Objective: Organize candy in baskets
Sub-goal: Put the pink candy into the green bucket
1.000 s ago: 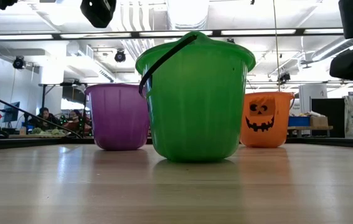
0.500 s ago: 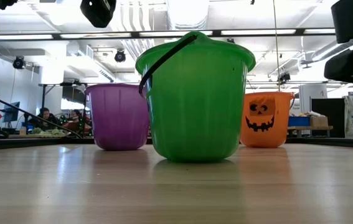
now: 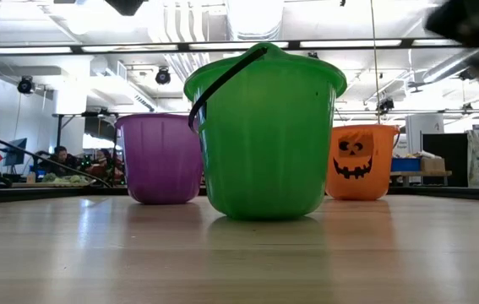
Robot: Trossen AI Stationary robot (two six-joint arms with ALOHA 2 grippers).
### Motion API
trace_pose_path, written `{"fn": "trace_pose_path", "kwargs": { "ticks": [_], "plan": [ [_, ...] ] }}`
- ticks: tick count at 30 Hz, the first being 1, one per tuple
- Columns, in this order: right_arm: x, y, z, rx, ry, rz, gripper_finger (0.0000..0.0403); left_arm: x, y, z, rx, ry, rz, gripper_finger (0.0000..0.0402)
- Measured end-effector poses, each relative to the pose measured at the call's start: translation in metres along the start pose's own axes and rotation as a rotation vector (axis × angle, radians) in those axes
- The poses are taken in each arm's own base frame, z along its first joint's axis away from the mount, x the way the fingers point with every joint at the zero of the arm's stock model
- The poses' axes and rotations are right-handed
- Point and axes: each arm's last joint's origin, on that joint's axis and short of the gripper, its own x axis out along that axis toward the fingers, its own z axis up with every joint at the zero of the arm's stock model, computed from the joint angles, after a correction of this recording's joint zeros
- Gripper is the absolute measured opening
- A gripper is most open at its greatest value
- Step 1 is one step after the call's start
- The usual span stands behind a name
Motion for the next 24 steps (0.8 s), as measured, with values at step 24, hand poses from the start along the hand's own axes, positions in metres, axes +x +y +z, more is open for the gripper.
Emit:
{"fn": "trace_pose_path", "kwargs": {
  "ticks": [24],
  "plan": [
    [-0.032,-0.097,0.042,-0.256,-1.113,-0.164,0.0081,-0.021,0.008,0.018,0.062,-0.058,0.1,0.0077]
  ]
}}
